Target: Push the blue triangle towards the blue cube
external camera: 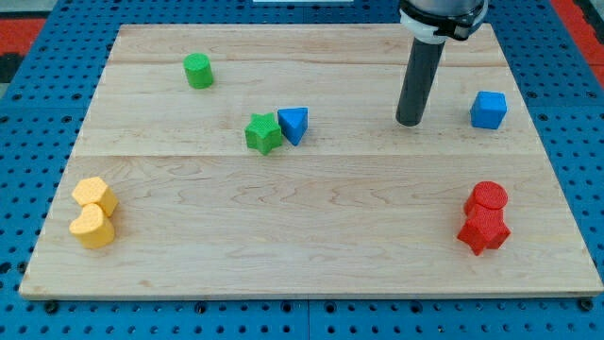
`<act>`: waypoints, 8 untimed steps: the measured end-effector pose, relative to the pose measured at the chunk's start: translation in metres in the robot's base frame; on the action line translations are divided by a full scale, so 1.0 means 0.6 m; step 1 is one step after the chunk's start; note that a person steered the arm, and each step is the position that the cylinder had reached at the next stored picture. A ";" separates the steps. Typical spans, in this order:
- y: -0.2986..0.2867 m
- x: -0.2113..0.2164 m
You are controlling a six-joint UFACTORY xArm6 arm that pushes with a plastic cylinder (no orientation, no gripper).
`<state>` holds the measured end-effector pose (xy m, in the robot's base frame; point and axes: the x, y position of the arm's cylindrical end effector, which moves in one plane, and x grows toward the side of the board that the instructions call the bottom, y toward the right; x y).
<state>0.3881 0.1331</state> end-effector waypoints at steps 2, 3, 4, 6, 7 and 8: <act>0.004 0.000; 0.006 0.000; 0.018 0.016; -0.205 0.072; -0.304 0.058; -0.295 -0.014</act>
<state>0.3798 -0.0437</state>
